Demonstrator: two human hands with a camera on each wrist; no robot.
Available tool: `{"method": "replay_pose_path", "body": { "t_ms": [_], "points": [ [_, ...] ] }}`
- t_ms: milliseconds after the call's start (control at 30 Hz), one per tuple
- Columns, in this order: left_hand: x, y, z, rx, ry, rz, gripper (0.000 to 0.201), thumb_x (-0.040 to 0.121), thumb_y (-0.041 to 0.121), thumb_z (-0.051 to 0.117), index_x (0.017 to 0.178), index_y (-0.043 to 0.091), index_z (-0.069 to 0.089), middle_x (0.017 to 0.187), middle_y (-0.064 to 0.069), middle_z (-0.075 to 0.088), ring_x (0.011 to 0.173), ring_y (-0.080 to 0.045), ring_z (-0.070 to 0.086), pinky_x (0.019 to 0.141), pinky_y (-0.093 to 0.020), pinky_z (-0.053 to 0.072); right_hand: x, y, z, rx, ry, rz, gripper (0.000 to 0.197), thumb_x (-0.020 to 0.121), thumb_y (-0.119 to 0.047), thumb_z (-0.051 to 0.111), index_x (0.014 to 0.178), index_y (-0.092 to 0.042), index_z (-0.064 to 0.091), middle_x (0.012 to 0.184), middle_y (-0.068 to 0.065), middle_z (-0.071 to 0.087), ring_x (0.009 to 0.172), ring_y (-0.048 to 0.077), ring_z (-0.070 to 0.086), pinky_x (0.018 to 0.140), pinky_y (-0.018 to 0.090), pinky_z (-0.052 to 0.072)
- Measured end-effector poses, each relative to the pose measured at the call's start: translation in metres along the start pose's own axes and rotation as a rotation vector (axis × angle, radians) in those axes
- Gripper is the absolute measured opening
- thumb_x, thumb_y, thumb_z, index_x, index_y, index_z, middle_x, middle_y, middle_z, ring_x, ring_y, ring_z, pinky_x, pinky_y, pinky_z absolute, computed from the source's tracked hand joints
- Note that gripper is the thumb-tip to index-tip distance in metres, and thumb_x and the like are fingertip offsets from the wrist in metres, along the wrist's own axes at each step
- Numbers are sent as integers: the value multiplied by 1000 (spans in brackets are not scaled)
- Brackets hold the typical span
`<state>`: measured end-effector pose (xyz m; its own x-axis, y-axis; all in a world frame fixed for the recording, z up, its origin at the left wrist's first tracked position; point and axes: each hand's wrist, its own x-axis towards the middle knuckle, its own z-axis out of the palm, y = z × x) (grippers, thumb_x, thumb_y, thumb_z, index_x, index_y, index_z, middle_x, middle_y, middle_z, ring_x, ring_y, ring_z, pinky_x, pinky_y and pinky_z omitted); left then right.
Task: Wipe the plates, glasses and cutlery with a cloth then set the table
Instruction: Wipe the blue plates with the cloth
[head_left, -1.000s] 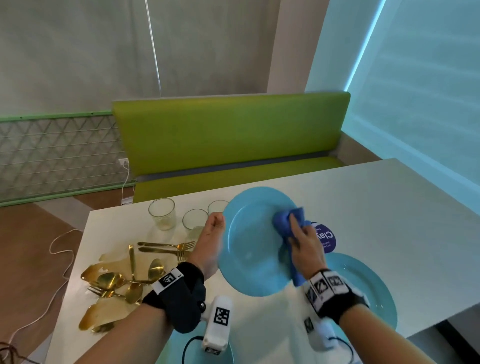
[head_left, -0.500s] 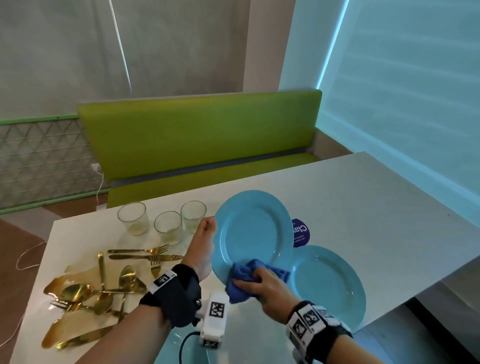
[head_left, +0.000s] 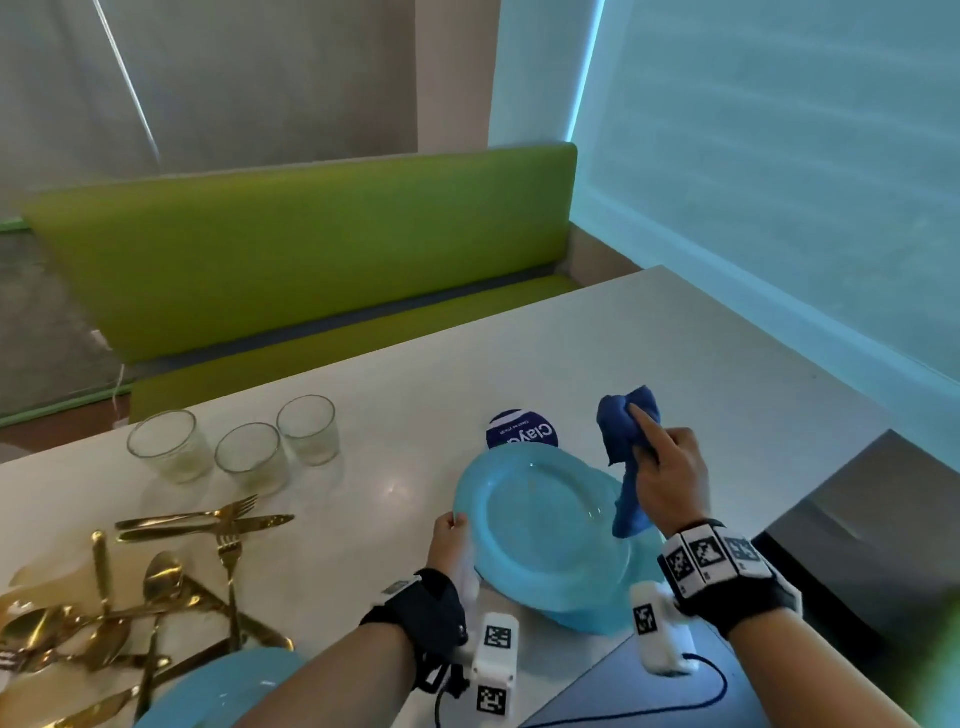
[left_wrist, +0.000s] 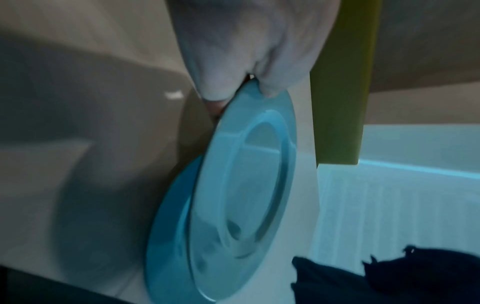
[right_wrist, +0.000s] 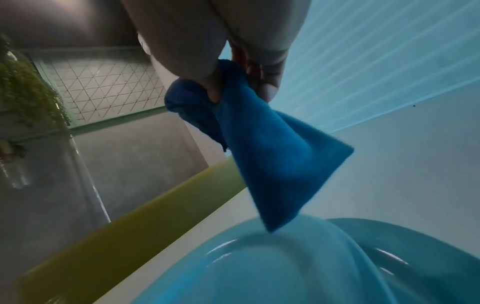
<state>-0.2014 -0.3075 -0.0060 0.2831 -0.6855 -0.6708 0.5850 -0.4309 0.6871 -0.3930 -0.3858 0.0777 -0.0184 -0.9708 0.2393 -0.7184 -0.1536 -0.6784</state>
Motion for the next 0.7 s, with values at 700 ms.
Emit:
{"method": "replay_pose_path", "body": {
  "t_ms": [700],
  "points": [
    [31,-36,31,682,-39,6,36,83,5,40,116,11,53,102,-7,62,100,-29,60,90,-36,50,-17,2,9,31,-160,110,41,94,-6,46,133,-21,52,103,5,44,101,24,52,80,11,27]
  ]
}}
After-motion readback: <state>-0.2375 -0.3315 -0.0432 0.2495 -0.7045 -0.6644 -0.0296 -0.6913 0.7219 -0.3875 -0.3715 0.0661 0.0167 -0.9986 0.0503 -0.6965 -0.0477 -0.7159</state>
